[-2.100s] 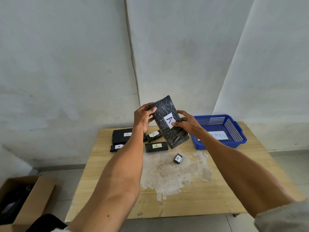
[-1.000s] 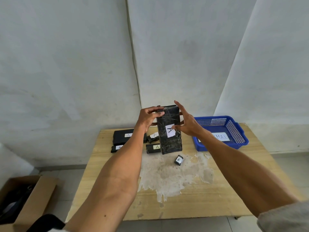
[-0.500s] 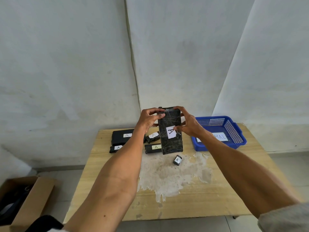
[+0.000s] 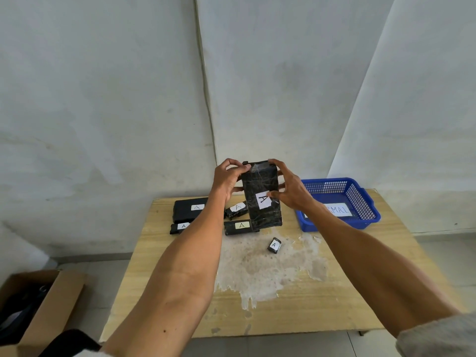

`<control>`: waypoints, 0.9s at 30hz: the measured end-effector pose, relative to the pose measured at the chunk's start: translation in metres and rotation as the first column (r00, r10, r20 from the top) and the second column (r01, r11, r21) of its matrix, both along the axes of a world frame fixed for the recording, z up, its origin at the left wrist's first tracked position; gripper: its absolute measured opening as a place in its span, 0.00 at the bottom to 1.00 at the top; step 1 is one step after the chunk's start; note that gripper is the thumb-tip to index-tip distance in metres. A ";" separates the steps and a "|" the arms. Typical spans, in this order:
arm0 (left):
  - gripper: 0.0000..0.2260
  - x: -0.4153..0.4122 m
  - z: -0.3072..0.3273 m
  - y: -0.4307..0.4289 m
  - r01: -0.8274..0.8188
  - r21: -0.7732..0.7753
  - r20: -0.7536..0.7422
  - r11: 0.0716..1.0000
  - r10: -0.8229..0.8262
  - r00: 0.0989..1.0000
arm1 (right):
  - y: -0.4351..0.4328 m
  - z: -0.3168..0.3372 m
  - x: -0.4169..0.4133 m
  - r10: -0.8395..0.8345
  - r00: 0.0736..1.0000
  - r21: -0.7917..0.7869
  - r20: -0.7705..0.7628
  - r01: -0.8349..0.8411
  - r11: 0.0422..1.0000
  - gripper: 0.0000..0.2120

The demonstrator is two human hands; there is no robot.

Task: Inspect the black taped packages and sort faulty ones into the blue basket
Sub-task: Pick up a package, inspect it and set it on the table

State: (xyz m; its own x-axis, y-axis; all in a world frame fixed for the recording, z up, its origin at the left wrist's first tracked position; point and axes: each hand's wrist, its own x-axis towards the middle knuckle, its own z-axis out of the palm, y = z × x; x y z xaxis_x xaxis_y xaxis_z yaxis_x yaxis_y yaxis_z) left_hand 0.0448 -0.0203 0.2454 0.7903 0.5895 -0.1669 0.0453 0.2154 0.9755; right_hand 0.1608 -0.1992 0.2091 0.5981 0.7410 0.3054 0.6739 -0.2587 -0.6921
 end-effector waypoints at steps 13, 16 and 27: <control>0.18 0.003 -0.001 0.008 -0.074 -0.061 -0.047 0.995 0.071 0.996 | 0.006 -0.003 -0.005 -0.023 1.000 -0.017 -0.008 0.023 1.000 0.47; 0.18 0.002 -0.001 0.007 -0.056 -0.057 -0.025 0.997 0.055 0.998 | 0.007 -0.002 -0.002 -0.059 0.998 -0.006 -0.018 0.058 0.998 0.49; 0.18 -0.008 -0.016 0.002 -0.033 -0.137 0.016 0.990 0.036 0.999 | 0.001 0.006 0.014 -0.206 0.934 -0.089 -0.290 0.188 0.978 0.32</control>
State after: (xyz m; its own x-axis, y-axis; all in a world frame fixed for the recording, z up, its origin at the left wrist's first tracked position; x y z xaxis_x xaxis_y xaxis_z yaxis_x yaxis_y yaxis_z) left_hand 0.0372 -0.0180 0.2289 0.7736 0.5890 -0.2337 0.0180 0.3481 0.9373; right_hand 0.1745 -0.1985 0.2150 0.7906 0.6102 0.0510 0.3717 -0.4120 -0.8319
